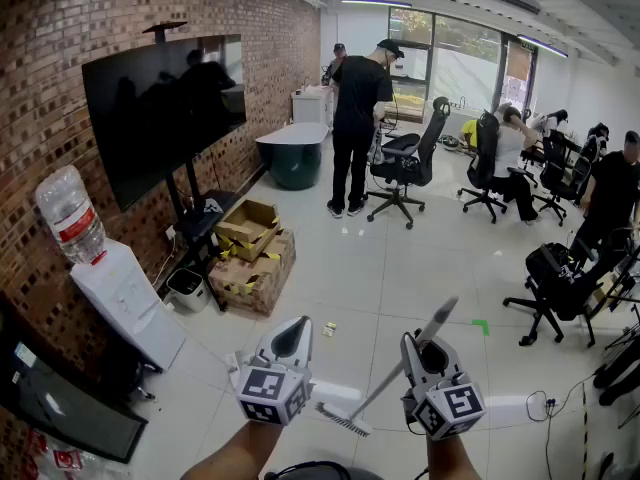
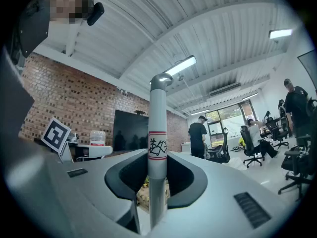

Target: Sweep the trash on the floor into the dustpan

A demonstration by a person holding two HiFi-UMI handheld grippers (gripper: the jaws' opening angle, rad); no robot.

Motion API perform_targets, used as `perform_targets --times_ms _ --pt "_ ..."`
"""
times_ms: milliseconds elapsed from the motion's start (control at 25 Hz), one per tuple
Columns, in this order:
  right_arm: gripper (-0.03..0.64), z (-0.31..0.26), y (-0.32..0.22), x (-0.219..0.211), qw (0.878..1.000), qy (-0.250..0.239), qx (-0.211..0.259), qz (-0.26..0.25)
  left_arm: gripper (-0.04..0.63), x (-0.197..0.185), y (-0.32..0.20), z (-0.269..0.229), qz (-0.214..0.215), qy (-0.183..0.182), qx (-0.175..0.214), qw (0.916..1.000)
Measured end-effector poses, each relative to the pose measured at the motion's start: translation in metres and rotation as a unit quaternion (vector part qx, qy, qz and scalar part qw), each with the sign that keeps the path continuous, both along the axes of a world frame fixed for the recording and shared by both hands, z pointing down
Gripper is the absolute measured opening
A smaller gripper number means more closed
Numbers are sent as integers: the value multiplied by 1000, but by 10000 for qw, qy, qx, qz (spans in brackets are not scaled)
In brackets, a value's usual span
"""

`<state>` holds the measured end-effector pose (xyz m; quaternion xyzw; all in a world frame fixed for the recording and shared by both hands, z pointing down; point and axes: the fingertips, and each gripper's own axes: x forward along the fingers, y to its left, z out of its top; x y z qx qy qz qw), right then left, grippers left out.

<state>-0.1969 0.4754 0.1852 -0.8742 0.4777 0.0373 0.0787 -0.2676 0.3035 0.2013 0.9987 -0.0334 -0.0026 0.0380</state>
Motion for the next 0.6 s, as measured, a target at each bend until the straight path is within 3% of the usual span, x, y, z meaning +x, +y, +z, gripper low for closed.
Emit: perform_targets --times_ms 280,440,600 --pt "107 13 34 55 9997 -41 -243 -54 8 42 39 7 -151 -91 138 9998" --pt "107 21 24 98 9995 -34 -327 -31 6 78 24 21 -269 -236 108 9993" --pt "107 25 5 145 9990 168 -345 242 6 125 -3 31 -117 -197 -19 9997"
